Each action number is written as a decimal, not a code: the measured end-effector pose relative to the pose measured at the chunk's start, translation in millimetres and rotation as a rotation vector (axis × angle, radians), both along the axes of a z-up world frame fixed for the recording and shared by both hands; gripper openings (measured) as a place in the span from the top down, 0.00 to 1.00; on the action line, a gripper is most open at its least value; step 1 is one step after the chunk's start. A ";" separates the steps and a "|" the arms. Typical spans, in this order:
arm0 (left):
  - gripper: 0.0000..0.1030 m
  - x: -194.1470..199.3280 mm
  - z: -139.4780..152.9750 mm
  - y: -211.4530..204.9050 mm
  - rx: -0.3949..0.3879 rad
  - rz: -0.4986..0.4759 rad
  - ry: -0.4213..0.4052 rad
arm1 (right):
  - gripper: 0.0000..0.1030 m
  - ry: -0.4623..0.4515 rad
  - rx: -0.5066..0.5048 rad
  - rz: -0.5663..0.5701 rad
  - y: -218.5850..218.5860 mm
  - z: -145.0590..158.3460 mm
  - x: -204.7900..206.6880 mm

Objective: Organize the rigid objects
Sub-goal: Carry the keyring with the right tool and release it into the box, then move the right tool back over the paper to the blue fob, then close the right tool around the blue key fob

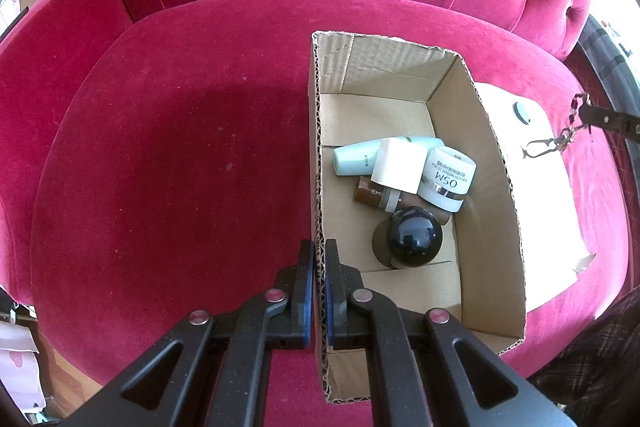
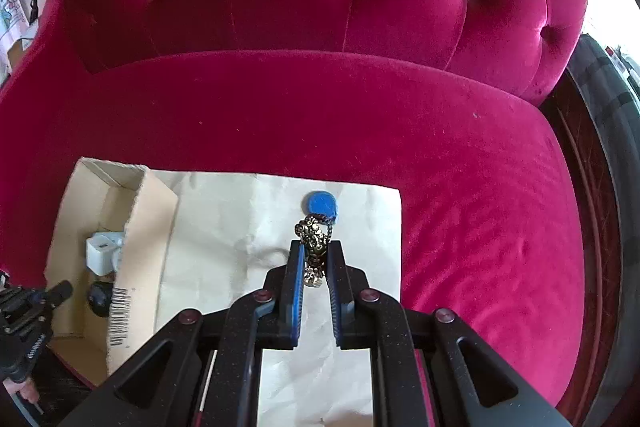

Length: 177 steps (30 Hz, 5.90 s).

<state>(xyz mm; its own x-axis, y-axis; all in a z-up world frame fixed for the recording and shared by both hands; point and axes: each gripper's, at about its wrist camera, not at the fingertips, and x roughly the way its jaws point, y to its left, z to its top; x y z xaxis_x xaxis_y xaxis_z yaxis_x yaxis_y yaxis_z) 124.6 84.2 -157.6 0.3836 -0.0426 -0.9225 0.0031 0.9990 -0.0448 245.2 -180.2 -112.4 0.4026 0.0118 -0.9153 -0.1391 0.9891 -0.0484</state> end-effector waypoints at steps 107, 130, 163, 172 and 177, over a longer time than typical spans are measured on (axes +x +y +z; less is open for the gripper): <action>0.96 -1.5 5.8 -1.0 0.002 -0.001 -0.005 | 0.00 0.007 0.035 0.276 113.4 17.8 24.5; 0.96 -0.4 4.6 -0.3 0.009 -0.003 -0.004 | 0.00 0.020 -0.016 0.037 11.9 -19.9 64.5; 0.96 1.7 4.5 -2.3 0.003 -0.001 0.002 | 0.09 0.070 -0.005 -0.033 -16.6 -86.3 73.3; 0.96 1.2 5.2 -1.6 0.006 -0.002 0.001 | 0.47 0.098 0.030 -0.028 -16.7 -89.7 75.4; 0.96 1.2 5.1 -1.7 0.004 -0.002 0.001 | 0.72 0.099 0.018 0.006 -10.0 -89.2 72.1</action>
<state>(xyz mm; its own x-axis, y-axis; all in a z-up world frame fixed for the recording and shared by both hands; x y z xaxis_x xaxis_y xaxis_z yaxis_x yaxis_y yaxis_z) 125.9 82.5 -152.5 0.3826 -0.0393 -0.9231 0.0048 0.9992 -0.0406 317.3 -190.2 -201.6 0.3096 0.0312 -0.9503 -0.1480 0.9889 -0.0158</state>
